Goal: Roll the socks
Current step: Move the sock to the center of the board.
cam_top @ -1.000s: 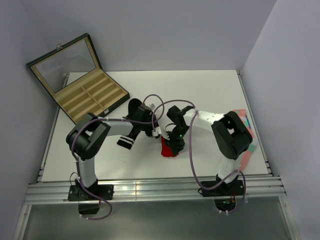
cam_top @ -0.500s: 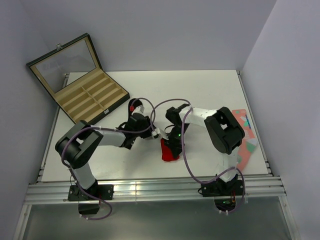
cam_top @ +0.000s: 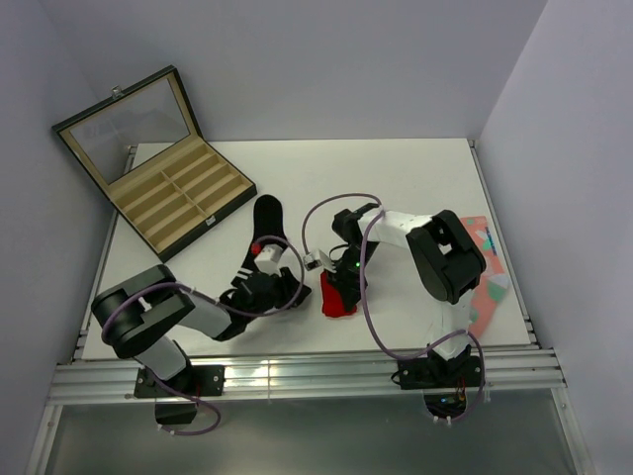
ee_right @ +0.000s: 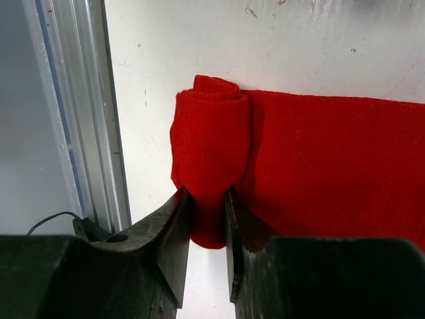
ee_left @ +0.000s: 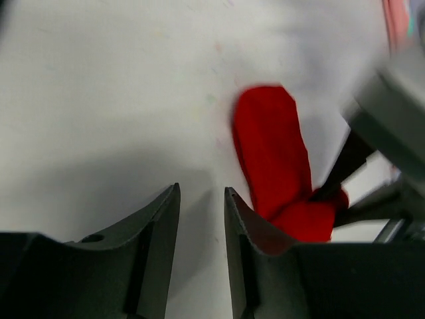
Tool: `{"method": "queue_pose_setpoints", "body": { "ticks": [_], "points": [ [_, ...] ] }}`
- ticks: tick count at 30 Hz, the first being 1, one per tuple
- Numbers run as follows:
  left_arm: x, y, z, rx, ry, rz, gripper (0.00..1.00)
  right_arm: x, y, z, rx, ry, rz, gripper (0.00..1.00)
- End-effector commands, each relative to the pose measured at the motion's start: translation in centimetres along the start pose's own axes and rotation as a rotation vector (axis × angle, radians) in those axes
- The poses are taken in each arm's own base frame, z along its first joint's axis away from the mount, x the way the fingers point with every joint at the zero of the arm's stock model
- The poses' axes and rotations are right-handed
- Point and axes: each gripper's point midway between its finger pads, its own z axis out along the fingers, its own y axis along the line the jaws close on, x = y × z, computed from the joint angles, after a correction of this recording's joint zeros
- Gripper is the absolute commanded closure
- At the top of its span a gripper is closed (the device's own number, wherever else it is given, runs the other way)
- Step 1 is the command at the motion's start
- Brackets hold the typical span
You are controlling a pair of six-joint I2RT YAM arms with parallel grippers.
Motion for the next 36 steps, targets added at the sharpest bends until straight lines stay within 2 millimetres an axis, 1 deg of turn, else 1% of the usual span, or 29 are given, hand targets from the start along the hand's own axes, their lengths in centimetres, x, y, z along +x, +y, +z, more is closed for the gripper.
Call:
{"method": "queue_pose_setpoints", "body": {
  "ticks": [1,2,4,5,10,14,18,20,21,22,23,24,25,26,28,29,35,36],
  "points": [
    [0.7,-3.8,-0.5,0.085,-0.067,0.211,0.62,0.4,-0.6,0.2,0.003,0.008,0.018,0.86],
    [1.0,-4.5,-0.6,0.106,-0.071,0.26,0.61,0.4,-0.6,0.1,-0.002,0.007,0.02,0.86],
    [1.9,-5.7,-0.6,0.141,-0.066,0.302,0.61,0.3,-0.5,0.1,-0.008,0.004,0.025,0.86],
    [1.9,-6.4,-0.7,0.171,-0.079,0.312,0.6,0.3,-0.5,0.1,-0.009,0.004,0.028,0.86],
    [1.8,-7.3,-1.1,0.22,-0.1,0.355,0.55,0.4,-0.6,0.1,-0.013,0.007,0.035,0.86],
    [2.7,-9.0,-0.8,0.282,-0.056,0.441,0.54,0.4,-0.6,0.1,-0.018,0.009,0.038,0.86],
    [2.5,-10.4,-0.7,0.303,-0.062,0.498,0.53,0.5,-0.6,0.2,-0.022,0.012,0.045,0.86],
    [2.7,-10.4,-0.6,0.303,-0.045,0.531,0.53,0.5,-0.7,0.2,-0.021,0.01,0.047,0.86],
    [2.9,-11.1,-0.6,0.331,-0.031,0.545,0.52,0.4,-0.7,0.2,-0.023,0.009,0.044,0.86],
    [3.1,-11.3,-0.5,0.341,-0.024,0.567,0.53,0.4,-0.7,0.2,-0.023,0.006,0.045,0.86],
    [3.6,-11.0,-0.2,0.336,0.005,0.582,0.53,0.4,-0.6,0.2,-0.024,0.005,0.045,0.86],
    [3.8,-11.5,0.0,0.349,0.014,0.594,0.53,0.4,-0.6,0.2,-0.026,0.004,0.046,0.86],
    [4.3,-11.6,0.0,0.371,0.04,0.611,0.53,0.4,-0.6,0.2,-0.026,0.004,0.049,0.86],
    [4.9,-11.1,0.2,0.361,0.066,0.621,0.53,0.4,-0.6,0.2,-0.026,0.004,0.049,0.86],
    [5.4,-11.4,0.4,0.38,0.086,0.636,0.53,0.5,-0.6,0.2,-0.029,0.005,0.051,0.86],
    [5.8,-11.0,0.5,0.373,0.106,0.641,0.52,0.6,-0.6,0.2,-0.031,0.006,0.055,0.86],
    [7.3,-10.6,0.6,0.399,0.168,0.667,0.53,0.6,-0.6,0.2,-0.035,0.007,0.059,0.86],
    [7.4,-10.8,0.5,0.413,0.172,0.666,0.53,0.6,-0.6,0.2,-0.036,0.006,0.062,0.86]
  ]
}}
